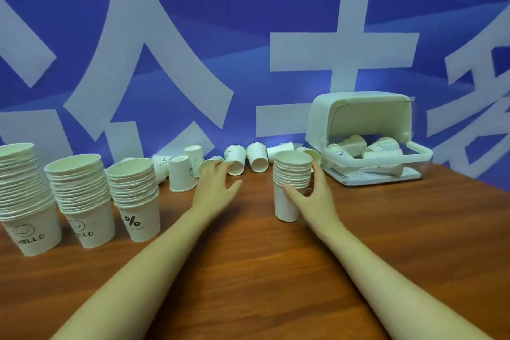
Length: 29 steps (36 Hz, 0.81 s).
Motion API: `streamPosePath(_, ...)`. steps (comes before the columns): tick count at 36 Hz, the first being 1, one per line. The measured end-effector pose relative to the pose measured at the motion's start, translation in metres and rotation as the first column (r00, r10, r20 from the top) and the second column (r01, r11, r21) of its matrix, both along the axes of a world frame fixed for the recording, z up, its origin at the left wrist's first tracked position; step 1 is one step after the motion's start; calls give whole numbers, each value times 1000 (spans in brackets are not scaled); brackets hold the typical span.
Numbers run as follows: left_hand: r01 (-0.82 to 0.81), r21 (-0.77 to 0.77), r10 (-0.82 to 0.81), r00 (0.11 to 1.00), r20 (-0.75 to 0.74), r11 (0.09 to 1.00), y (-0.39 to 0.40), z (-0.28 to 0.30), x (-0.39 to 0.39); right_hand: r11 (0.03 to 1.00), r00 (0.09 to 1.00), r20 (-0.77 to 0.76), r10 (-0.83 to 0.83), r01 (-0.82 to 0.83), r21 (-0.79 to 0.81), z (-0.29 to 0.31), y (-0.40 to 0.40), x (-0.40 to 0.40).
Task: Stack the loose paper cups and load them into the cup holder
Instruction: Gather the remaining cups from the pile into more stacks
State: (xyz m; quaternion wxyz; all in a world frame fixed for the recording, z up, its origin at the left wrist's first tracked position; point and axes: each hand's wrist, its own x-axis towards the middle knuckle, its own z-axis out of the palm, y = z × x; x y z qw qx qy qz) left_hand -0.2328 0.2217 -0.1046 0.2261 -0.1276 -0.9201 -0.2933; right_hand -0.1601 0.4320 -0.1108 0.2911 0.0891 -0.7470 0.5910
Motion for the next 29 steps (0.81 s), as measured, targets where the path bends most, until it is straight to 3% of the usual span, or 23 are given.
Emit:
streamPosePath(2, -74, -43, 73, 997, -19, 996, -1, 0, -20, 1000, 1000, -13, -2, 3, 14, 0, 1, -4)
streamPosePath(6, -229, 98, 232, 972, -19, 968, -2, -4, -57, 999, 998, -53, 22, -19, 47, 2, -1, -4)
streamPosePath(11, -319, -41, 321, 944, 68, 947, -1, -15, -84, 997, 998, -47, 35, -32, 71, -5, 0, -10)
streamPosePath(14, -357, -29, 358, 930, 80, 934, -6, -21, -91, 998, 997, -52, 56, -55, 33, -3, 1, -10)
streamPosePath(20, -395, 204, 383, 919, 98, 896, -8, -16, -66, 998, 996, -73, 57, -55, 28, 5, 3, -10)
streamPosePath(24, -282, 442, 277, 958, 79, 851, -8, -2, -29, 1000, 1000, -18, 24, -24, -12, -1, 4, -15)
streamPosePath(29, -100, 723, 79, 995, 63, 683, -18, 21, 14, 996, 994, 76, 79, -75, -57, 0, 0, -12)
